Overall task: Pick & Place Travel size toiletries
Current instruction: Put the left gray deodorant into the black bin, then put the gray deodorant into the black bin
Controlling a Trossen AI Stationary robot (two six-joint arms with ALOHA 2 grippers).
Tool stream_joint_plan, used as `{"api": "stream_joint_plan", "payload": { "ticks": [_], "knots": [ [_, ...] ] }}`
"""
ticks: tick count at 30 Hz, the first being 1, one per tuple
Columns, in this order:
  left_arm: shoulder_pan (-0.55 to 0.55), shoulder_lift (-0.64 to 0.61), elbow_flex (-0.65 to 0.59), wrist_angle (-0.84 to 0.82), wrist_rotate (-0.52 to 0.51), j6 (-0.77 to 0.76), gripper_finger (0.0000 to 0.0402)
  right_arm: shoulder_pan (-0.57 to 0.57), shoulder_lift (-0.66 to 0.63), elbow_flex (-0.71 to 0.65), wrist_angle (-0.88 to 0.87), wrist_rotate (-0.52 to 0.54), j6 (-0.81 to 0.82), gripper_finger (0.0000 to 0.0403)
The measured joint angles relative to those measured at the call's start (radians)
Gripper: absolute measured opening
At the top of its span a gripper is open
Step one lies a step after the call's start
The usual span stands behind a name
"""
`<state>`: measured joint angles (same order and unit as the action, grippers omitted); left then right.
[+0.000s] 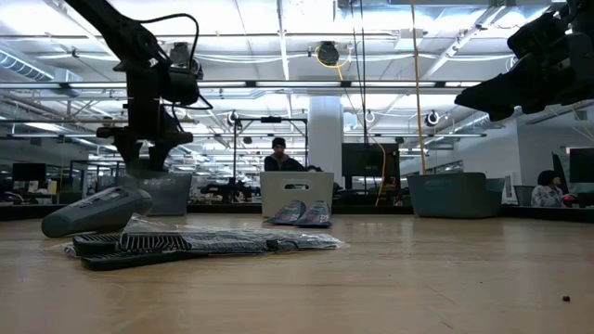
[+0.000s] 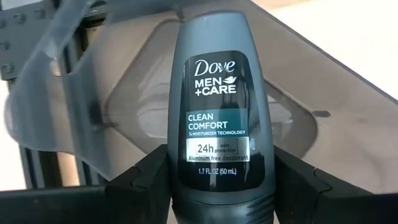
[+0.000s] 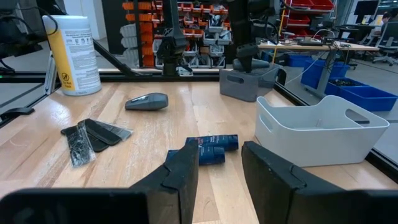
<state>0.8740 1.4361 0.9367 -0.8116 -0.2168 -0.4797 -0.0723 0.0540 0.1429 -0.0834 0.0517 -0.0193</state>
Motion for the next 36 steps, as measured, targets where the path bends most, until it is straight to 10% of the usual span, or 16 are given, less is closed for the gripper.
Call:
{"api": "stream_joint_plan", "payload": {
  "ticks": [9, 36],
  "knots": [
    [-0.008, 0.001, 0.000, -0.004, 0.008, 0.004, 0.0244, 0.000, 0.000, 0.000, 0.000, 0.000, 0.000, 0.0114],
    [-0.228, -0.289, 0.000, 0.018, -0.020, 0.112, 0.0052, 0.000, 0.000, 0.000, 0.000, 0.000, 0.000, 0.0114]
  ]
}}
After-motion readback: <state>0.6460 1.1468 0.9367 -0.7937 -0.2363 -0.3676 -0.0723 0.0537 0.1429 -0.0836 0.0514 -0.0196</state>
